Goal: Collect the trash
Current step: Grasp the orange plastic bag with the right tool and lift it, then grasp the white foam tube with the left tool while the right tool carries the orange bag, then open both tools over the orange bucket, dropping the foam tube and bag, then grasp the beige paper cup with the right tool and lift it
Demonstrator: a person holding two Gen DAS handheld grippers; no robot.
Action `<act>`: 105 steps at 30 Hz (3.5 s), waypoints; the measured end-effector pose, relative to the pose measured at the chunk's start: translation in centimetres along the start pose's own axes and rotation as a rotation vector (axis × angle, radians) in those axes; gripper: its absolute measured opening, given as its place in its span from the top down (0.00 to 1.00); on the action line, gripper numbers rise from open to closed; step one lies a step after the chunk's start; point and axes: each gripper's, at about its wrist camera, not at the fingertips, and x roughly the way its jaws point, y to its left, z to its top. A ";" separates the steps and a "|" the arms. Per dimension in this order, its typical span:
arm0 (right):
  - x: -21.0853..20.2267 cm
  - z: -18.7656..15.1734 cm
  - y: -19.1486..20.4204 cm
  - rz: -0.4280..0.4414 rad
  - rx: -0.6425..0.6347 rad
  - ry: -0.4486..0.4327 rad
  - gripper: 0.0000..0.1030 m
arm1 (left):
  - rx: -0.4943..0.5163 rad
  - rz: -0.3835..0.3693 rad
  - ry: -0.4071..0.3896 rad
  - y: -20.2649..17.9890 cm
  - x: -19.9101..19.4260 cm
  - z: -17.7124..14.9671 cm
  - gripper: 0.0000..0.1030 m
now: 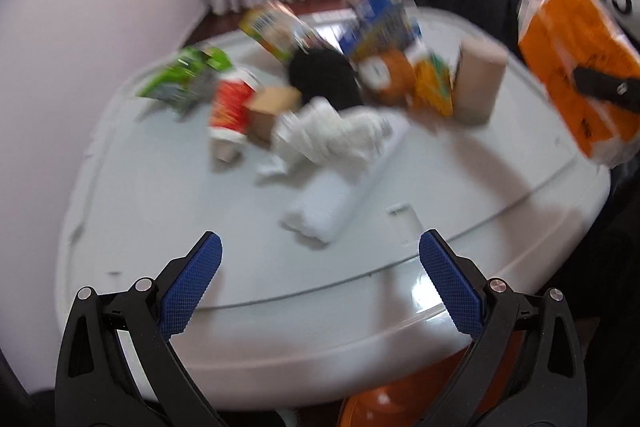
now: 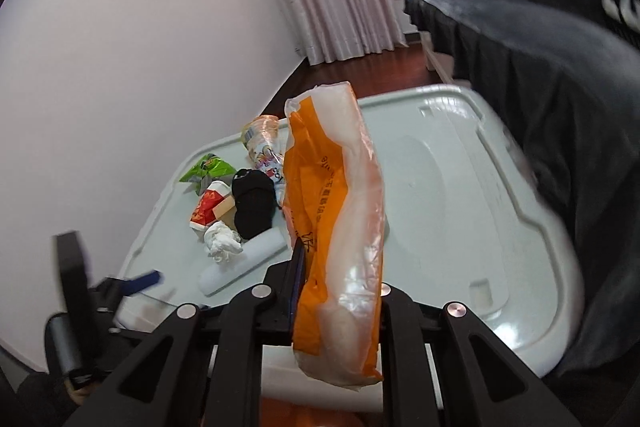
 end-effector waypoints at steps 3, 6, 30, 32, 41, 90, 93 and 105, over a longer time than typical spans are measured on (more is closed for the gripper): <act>-0.1 -0.6 -0.4 0.020 0.017 0.001 0.85 | 0.031 -0.001 -0.008 -0.4 1.0 0.3 0.06; -0.2 -0.1 -0.7 0.046 0.033 -0.016 0.84 | 0.042 -0.018 -0.036 -0.4 1.7 1.5 0.06; -0.1 -0.8 -0.3 0.038 0.037 -0.008 0.83 | -0.069 -0.243 -0.143 -0.8 -5.6 4.3 0.74; -0.5 -0.9 0.3 0.046 0.007 -0.001 0.83 | -0.072 -0.215 -0.155 -0.9 -6.9 3.7 0.74; -4.4 -2.8 4.0 0.095 -0.130 0.058 0.83 | -0.089 -0.120 -0.129 -0.9 -10.8 -0.9 0.74; -4.0 -12.7 7.9 -0.016 -0.231 0.495 0.46 | -0.031 -0.065 0.303 -3.5 -8.6 -10.5 0.36; -4.1 -11.9 7.4 -0.019 -0.212 0.471 0.46 | -0.051 -0.067 0.298 -2.9 -8.7 -10.3 0.36; 3.6 0.4 3.3 -0.185 -0.146 0.237 0.37 | -0.145 -0.075 0.110 0.5 -7.8 -4.4 0.32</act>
